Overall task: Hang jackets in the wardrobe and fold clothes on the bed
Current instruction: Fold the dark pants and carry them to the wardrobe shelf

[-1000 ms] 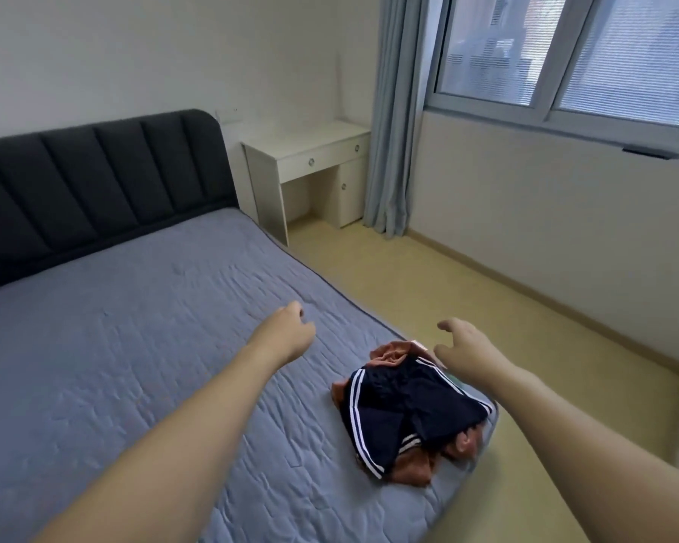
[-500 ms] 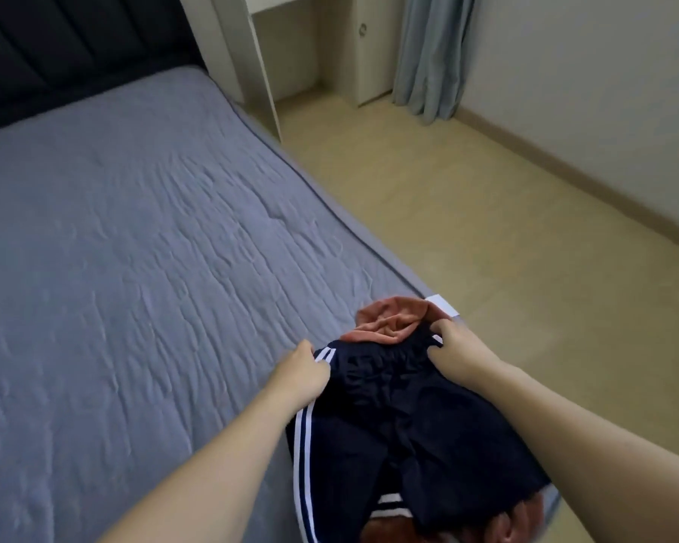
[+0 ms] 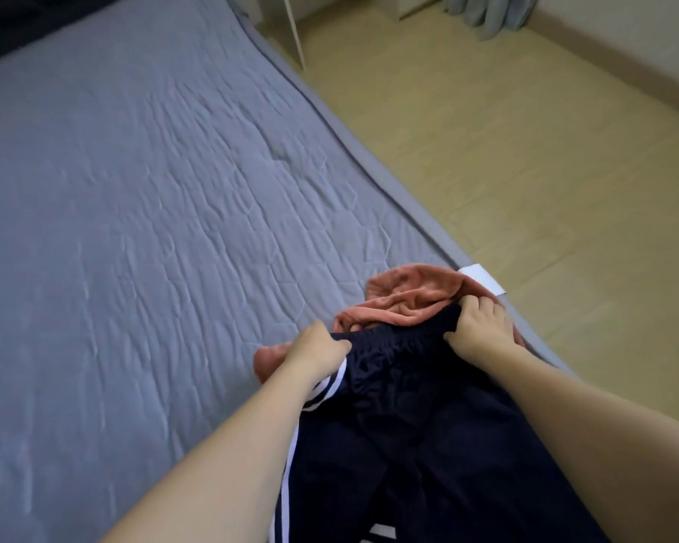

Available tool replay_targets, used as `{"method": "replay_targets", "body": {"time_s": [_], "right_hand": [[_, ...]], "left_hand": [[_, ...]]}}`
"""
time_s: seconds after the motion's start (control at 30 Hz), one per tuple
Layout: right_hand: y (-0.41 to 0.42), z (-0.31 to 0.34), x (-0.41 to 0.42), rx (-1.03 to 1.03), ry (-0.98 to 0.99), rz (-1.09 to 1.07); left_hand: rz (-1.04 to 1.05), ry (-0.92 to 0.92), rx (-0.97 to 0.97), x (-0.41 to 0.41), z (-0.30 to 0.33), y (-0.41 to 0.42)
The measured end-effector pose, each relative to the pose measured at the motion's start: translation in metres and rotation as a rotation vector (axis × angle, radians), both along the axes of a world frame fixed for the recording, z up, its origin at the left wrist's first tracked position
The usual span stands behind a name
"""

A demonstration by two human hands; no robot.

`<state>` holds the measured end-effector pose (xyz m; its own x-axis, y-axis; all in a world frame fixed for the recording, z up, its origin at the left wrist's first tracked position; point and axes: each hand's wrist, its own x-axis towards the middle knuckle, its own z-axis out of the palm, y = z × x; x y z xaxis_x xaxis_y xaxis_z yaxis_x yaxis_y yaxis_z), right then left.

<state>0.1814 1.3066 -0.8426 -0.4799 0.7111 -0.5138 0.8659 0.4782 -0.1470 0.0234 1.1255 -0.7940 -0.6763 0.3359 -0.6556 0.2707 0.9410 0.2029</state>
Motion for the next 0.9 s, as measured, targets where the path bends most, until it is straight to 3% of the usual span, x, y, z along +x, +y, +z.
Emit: {"method": "replay_targets", "body": {"time_s": [0.13,0.2,0.3,0.43,0.67,0.9], "right_hand": [[0.002,0.02,0.0,-0.08,-0.019,0.062],[-0.008,0.036,0.003,-0.068,0.01,0.036],[-0.033,0.078,0.0,-0.036,0.155,0.019],[-0.076,0.171,-0.011,-0.164,0.397,0.013],[-0.19,0.389,-0.041,-0.258,0.603,0.157],[-0.325,0.639,-0.104,-0.182,0.835,0.518]], "left_hand": [[-0.359,-0.037,0.095,0.02,0.033,-0.024],[-0.437,-0.042,0.139,0.025,0.048,-0.044],[-0.289,0.071,0.15,0.024,0.081,-0.08],[0.021,0.165,0.227,0.011,0.162,-0.135],[0.267,0.418,0.392,-0.011,0.379,-0.27],[0.378,0.669,0.511,-0.016,0.61,-0.444]]}}
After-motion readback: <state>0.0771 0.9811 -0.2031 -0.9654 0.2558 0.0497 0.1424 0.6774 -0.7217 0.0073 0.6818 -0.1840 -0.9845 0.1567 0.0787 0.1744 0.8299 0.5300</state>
